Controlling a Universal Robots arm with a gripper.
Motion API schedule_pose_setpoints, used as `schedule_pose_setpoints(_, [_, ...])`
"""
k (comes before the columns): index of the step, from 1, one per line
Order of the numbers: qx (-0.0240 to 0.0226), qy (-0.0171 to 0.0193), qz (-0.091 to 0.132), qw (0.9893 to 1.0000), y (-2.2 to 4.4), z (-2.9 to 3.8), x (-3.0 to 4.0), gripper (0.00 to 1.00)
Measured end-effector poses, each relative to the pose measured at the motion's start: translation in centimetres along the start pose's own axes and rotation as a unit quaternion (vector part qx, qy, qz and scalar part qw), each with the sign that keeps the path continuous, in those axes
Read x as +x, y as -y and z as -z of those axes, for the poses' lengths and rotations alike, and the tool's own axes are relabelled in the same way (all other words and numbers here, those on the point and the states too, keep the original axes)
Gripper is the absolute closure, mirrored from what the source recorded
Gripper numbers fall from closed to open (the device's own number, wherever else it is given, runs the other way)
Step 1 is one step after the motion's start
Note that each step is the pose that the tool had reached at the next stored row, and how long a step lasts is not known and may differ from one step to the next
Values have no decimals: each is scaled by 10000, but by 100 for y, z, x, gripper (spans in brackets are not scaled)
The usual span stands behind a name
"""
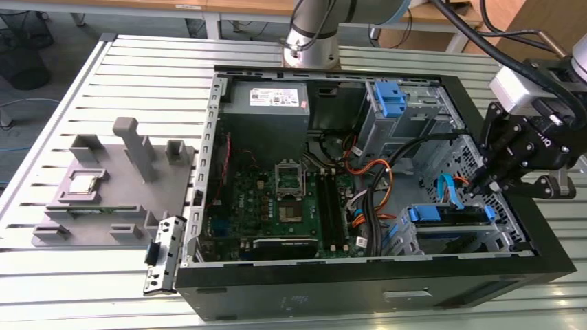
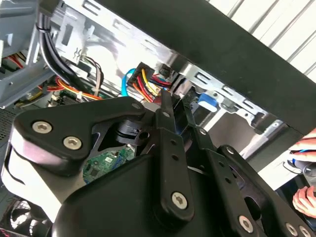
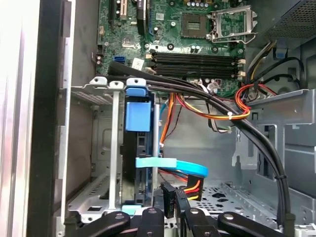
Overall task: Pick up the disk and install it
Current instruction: 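Insert the second disk wire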
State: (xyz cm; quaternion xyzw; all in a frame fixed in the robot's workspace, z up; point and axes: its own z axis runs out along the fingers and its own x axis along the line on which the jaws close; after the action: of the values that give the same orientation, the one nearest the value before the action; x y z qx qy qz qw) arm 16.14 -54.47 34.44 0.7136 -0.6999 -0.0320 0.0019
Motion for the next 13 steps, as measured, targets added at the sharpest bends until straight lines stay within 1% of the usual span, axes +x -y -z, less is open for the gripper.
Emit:
schedule_pose_setpoints(1, [0,3,0,10000,1,1,23,76])
schedule_pose_setpoints(3, [0,5,1,10000,1,1,41,76])
schedule_pose_setpoints(8, [0,5,1,10000,-1,0,56,76])
schedule_pose_setpoints(13, [0,4,1,10000,-20,-14,62,76])
